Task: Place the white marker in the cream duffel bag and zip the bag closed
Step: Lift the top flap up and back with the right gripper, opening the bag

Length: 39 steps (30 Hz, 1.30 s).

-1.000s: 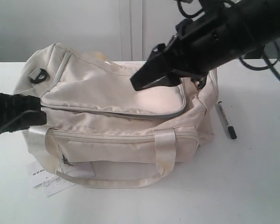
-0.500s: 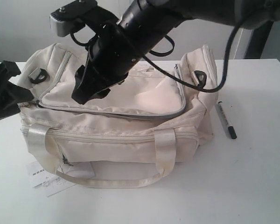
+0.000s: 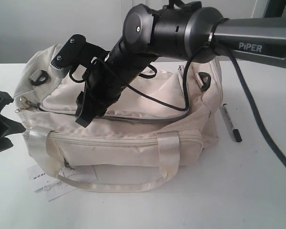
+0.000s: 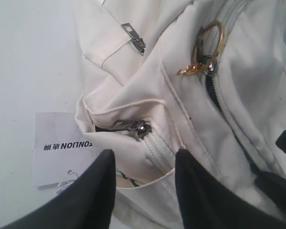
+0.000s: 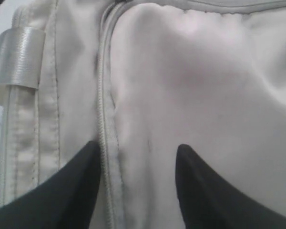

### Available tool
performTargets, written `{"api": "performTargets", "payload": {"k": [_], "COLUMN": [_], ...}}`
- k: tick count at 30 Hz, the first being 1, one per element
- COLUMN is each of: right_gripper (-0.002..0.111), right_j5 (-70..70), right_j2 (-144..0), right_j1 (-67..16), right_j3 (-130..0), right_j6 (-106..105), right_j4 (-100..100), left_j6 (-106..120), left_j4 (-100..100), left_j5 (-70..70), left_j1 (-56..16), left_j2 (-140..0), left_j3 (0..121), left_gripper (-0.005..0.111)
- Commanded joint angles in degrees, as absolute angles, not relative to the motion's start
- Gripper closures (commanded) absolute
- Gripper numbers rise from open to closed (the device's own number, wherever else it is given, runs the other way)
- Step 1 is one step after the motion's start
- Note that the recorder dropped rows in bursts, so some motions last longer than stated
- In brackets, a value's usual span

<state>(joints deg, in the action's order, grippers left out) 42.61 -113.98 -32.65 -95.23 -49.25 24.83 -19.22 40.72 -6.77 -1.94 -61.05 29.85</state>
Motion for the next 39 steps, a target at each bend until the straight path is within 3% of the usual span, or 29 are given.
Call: {"api": "performTargets", "payload": {"k": [1,7,15,35,37,39], "right_gripper": [0.066,0.073,0.108,0.108,0.108,0.108], "right_j5": [39.9,36.9,37.1,35.7,35.5,35.7], "right_j2": [-114.8,-114.9,-114.8,-110.7,-110.4,-110.2], "right_j1": [-32.9,-32.9,-32.9,-32.9,-32.9,-32.9], "right_j3": [-95.6,-95.6,-95.6,-95.6,-95.6,-95.6], "right_j6": [-49.8,-49.7,-49.7,-47.6,-47.6,-47.3], "right_j4": [24.5,24.1,23.4,22.8,22.8,22.7], "left_j6": [-19.7,-19.7,-19.7,-19.6,-19.3,-17.9], "left_j4": [42.6,43.6,45.8,50.2,50.1,50.1], "left_j5": [-5.7,-4.6,-4.3,-2.8,-3.1,-3.2], "left_j1": [-1.6,-1.6,-2.0,-2.0,-2.0,-2.0], "left_j2": [-61.3,-63.4,-64.4,-69.8,-70.6,-71.1], "left_j3": [29.5,29.5,29.5,32.8,33.7,34.2], "left_gripper": [0.061,0.061,0.047,0.045,0.05,0.064]}}
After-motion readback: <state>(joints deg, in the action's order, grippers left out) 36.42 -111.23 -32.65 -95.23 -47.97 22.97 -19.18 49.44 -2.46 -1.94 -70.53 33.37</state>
